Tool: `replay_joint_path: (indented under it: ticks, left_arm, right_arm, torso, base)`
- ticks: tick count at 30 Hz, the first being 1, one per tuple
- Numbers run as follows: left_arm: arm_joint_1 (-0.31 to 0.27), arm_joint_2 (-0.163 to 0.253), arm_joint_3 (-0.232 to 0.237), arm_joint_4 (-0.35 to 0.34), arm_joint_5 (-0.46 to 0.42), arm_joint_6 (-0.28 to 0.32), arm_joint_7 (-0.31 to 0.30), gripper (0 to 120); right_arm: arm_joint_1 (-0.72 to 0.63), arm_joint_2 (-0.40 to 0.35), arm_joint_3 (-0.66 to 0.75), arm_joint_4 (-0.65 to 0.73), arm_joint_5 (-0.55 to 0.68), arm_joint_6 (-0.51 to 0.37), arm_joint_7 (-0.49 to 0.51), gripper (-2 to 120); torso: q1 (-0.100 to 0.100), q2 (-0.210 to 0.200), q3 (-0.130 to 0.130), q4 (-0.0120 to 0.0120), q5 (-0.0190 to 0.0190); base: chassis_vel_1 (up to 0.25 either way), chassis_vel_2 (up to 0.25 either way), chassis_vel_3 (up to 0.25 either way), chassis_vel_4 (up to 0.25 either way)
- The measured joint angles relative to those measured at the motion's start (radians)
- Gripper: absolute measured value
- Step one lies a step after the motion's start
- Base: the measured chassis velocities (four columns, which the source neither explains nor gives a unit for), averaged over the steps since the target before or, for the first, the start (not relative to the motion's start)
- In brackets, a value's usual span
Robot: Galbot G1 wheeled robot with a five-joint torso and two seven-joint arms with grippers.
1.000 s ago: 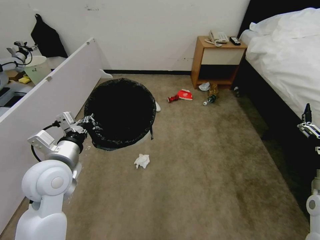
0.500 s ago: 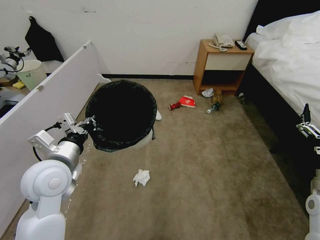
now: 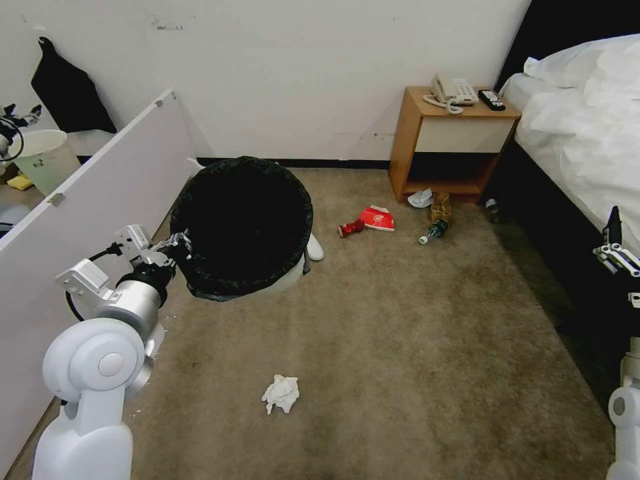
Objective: Pick up the trash bin, then pick up the garbage from the floor and place it into the trash bin.
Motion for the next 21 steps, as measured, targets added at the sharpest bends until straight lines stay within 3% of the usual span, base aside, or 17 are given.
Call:
replay_joint_path:
  ticks: [21]
  left_arm:
    - [0.009, 0.002, -0.004, -0.011, 0.011, -0.007, 0.008, 4]
  right_arm:
    - [-0.008, 0.004, 0.006, 0.019, 0.0, -0.007, -0.006, 100]
  torso:
    - [0.0, 0.0, 0.0, 0.0001, 0.0001]
  base:
    - [0.002, -0.002, -0.003, 0.002]
